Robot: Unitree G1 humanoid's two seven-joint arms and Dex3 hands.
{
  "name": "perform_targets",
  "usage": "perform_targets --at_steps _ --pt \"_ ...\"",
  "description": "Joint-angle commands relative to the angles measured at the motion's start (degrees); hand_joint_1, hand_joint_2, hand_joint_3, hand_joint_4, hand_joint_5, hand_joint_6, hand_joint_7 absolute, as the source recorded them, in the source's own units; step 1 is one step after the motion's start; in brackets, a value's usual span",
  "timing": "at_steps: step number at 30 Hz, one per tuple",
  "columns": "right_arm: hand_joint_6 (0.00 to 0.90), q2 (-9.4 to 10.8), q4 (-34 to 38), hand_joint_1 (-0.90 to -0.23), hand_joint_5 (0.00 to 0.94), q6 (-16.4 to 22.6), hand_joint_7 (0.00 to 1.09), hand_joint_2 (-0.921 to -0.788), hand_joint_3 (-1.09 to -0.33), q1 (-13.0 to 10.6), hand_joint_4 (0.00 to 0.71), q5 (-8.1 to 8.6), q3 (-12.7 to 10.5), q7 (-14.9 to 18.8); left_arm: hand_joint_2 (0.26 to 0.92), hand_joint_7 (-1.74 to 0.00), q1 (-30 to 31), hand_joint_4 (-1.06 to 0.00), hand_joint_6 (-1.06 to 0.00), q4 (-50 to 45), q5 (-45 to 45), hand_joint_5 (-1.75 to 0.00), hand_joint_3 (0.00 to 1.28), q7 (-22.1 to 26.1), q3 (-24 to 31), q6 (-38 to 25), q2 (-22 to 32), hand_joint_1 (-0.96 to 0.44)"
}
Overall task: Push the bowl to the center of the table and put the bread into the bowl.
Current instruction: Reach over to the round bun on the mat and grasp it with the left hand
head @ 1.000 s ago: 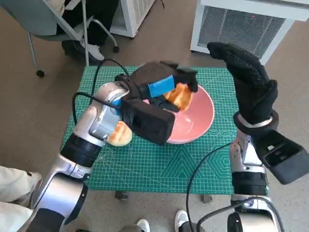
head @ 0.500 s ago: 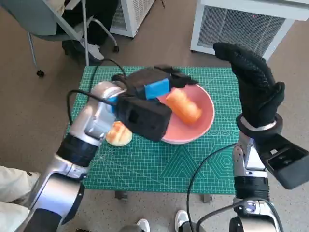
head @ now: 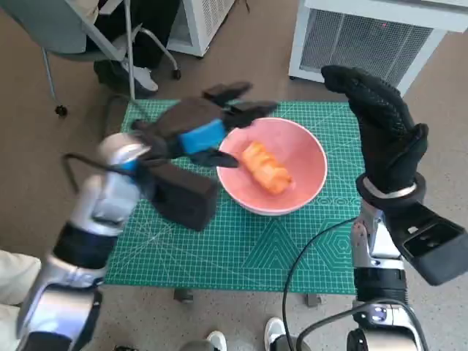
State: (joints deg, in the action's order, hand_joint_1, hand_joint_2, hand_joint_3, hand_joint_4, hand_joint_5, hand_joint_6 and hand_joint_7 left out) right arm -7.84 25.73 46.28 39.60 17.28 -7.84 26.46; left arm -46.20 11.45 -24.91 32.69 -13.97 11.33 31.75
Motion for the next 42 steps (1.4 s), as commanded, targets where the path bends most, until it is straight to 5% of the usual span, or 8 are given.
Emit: perform_targets --at_steps 1,17,42 --pt "-0.001 0.07 1.21 -0.568 0.011 -0.02 0.68 -0.921 -0.81 -0.48 0.278 -0.14 0.2 0.36 0.921 -0.04 3.27 -0.16 -0.28 -1.74 1.62 -0.04 0.08 1.21 2.09 -0.16 3.08 -0.5" --pt "-0.001 -0.37 3.32 -0.578 0.017 0.73 0.67 -0.921 -0.793 0.83 0.281 0.3 0.29 1.21 0.909 -0.07 8.98 -0.24 -0.35 -1.0 1.75 -0.02 0.02 4.14 3.22 -3.93 7.37 -0.45" --pt "-0.001 -0.68 4.02 -0.583 0.023 0.76 0.66 -0.921 -0.787 1.46 0.281 0.49 0.24 2.22 0.874 -0.11 9.19 -0.31 -0.43 8.05 -3.2 -0.02 0.0 4.36 -4.56 -10.14 2.9 -0.39"
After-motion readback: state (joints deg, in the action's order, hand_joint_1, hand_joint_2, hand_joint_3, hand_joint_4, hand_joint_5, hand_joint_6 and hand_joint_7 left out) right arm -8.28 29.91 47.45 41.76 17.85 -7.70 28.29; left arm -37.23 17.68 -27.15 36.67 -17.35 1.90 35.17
